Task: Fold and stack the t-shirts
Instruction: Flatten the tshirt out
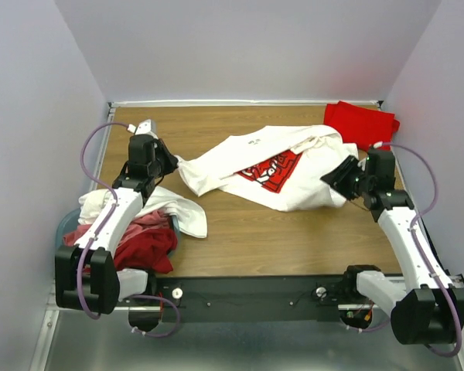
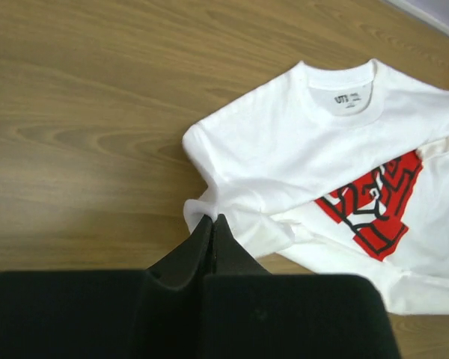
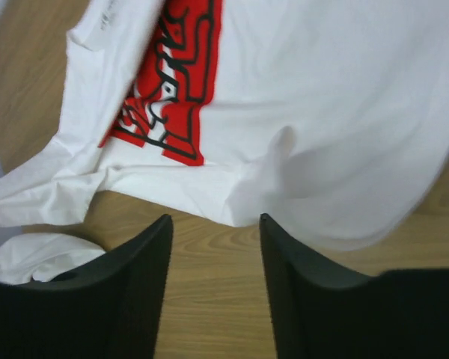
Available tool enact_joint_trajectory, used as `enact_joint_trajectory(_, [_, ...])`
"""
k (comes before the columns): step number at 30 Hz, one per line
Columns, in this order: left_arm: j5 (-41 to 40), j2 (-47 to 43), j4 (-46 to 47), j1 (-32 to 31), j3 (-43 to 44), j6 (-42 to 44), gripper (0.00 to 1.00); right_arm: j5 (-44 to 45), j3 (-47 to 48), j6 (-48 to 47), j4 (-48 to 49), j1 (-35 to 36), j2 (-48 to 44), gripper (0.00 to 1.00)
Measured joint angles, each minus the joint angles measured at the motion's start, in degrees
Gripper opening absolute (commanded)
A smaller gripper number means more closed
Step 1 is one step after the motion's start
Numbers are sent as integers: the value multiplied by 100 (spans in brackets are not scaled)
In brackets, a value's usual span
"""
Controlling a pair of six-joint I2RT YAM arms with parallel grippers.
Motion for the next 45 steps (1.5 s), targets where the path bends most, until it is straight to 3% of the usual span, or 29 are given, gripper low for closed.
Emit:
enact_joint_trajectory(3, [-2, -52, -37, 0, -168, 37, 0, -35, -348, 118, -304, 0, -2, 86])
enact_joint_trajectory(15, [-28, -566, -44, 0, -229, 151, 0, 645, -310, 258, -341, 0, 544, 86])
enact_joint_trajectory(18, [-46, -627, -44, 0, -229, 162, 0, 1012, -481, 356, -337, 0, 555, 78])
enact_joint_trajectory(19, [-46, -627, -44, 0, -229, 168, 0, 1150, -525, 409, -337, 0, 588, 70])
enact_joint_trajectory(27, [-44, -625, -87, 0, -227, 177, 0, 1923, -634, 522, -50, 0, 1506, 62])
enact_joint_trajectory(45, [-42, -640, -101, 0, -227, 177, 0, 2157, -651, 533, 597, 0, 2382, 47])
